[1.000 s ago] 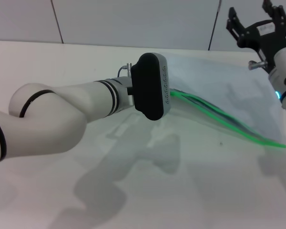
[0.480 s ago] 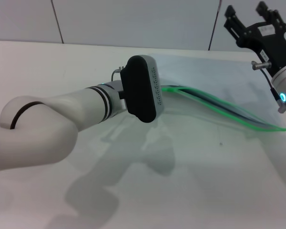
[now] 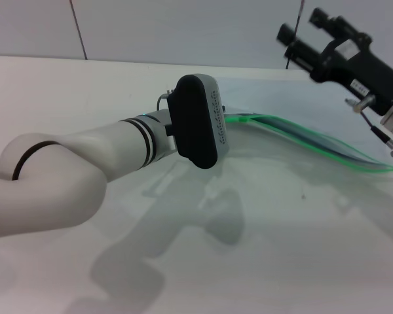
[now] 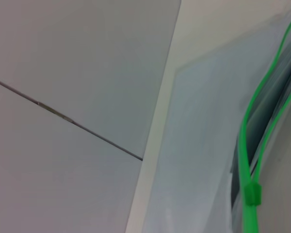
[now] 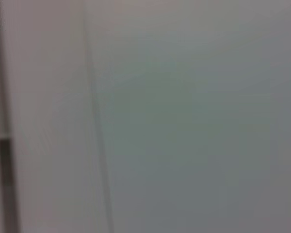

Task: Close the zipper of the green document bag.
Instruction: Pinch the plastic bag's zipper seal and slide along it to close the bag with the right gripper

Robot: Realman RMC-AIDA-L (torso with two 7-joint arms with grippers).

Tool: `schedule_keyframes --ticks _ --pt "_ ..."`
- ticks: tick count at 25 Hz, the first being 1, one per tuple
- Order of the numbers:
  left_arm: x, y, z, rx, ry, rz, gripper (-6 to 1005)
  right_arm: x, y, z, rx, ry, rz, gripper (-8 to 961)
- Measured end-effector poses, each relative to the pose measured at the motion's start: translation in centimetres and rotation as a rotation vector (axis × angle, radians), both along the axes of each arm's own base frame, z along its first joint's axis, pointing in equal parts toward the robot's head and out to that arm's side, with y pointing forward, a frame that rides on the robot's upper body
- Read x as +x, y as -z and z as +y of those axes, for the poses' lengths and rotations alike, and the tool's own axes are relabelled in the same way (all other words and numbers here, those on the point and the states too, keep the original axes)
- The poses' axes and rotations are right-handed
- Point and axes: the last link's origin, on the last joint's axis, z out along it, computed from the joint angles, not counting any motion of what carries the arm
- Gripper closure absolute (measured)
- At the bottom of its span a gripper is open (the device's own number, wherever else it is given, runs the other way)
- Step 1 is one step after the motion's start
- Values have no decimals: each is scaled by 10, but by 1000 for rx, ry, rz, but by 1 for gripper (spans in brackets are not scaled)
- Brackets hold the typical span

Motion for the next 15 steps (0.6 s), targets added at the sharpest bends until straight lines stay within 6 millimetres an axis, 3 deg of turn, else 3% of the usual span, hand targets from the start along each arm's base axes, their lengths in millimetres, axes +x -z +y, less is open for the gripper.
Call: schedule_keyframes --ticks 15 --pt "9 -2 -4 -10 -6 -38 942 15 23 -4 -29 -215 -411 239"
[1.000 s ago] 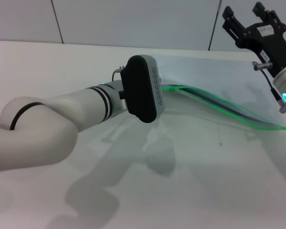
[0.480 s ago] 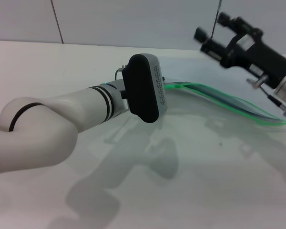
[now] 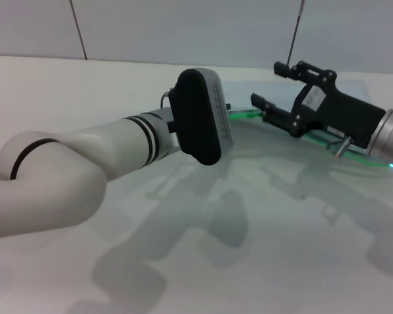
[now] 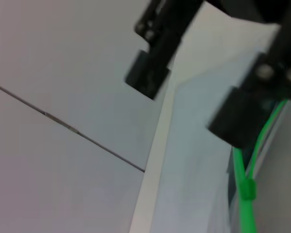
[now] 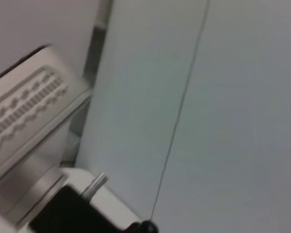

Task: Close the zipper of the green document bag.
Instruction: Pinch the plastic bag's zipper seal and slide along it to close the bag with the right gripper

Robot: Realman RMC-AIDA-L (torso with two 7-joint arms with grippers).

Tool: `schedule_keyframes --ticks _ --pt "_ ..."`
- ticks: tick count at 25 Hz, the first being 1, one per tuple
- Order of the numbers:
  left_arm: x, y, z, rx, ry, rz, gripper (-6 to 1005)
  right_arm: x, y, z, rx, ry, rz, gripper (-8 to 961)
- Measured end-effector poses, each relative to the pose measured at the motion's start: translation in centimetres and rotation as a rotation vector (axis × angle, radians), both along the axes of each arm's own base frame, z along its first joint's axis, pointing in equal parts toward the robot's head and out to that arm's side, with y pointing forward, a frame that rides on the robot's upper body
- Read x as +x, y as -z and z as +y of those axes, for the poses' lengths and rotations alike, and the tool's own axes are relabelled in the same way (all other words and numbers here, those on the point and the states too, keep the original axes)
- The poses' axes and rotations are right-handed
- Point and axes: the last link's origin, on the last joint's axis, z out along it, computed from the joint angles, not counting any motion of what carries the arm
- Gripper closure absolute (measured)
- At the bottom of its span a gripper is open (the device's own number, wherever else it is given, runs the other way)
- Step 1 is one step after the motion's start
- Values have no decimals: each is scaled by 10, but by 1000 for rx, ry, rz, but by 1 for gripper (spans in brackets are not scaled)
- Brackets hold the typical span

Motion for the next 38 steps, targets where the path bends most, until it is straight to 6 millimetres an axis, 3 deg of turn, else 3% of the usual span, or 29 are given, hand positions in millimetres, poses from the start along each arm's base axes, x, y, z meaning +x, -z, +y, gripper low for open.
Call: schedule_keyframes --ticks 16,38 --pt "13 -1 -3 -23 2 -21 944 6 18 0 54 -87 -181 266" --pt "7 -3 -4 -41 -42 -8 943 15 32 1 151 -162 -387 309"
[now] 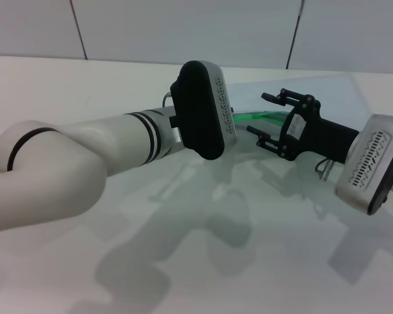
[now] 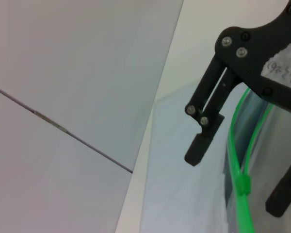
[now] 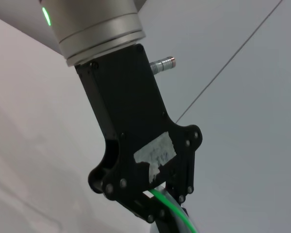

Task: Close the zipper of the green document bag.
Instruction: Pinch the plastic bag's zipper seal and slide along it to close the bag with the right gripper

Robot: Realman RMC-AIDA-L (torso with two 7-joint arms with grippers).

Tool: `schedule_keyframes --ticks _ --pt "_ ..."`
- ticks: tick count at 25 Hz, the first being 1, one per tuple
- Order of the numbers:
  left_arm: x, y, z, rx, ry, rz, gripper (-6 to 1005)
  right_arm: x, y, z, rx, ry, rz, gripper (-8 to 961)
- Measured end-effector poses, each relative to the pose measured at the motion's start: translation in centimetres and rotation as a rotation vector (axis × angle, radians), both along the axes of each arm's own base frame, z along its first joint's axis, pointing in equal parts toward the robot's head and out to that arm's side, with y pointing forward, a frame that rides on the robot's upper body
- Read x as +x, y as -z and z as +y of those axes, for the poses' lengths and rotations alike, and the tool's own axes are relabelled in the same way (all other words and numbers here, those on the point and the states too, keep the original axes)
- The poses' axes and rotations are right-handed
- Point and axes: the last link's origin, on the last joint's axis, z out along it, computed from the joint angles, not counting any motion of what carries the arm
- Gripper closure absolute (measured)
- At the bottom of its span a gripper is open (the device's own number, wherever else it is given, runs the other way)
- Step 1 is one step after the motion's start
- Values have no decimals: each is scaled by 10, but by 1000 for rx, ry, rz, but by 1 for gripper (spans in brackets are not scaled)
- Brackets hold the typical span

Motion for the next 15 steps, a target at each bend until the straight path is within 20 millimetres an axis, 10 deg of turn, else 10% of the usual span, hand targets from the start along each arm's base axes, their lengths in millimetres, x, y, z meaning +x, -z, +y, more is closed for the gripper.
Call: schedule_keyframes --ticks 15 --pt "0 0 0 0 -1 0 943 -5 4 -2 1 -25 -4 393"
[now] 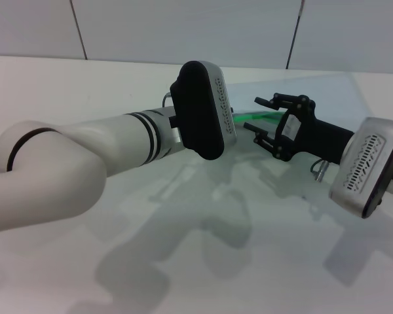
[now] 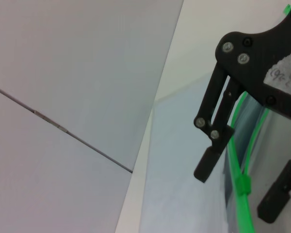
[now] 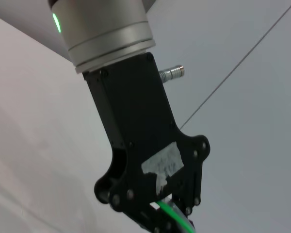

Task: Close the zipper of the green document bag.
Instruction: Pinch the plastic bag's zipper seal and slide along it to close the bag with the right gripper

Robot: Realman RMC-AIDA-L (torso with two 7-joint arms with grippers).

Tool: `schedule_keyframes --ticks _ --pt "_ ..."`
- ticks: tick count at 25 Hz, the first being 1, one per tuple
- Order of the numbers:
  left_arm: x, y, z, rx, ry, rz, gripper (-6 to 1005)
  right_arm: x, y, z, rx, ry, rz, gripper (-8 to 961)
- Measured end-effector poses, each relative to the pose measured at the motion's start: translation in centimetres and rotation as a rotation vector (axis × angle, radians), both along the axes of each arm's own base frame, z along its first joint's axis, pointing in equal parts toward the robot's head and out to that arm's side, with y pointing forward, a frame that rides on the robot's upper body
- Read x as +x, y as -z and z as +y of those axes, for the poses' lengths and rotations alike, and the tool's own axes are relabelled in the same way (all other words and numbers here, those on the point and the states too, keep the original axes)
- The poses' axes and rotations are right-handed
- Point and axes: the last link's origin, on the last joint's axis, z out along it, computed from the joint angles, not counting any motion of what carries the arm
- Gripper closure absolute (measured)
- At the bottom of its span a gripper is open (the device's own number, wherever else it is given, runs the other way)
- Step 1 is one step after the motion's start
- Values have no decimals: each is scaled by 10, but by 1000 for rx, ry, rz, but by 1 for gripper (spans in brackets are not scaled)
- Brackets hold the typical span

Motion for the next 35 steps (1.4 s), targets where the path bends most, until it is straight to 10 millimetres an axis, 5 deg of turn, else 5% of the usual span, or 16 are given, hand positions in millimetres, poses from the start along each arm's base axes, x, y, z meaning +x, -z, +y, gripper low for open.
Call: schedule_keyframes --ticks 22,35 --pt "4 -1 0 1 10 -7 944 -6 5 5 10 22 -4 684" --pt "0 -3 0 8 4 -3 944 -3 4 4 18 37 6 776"
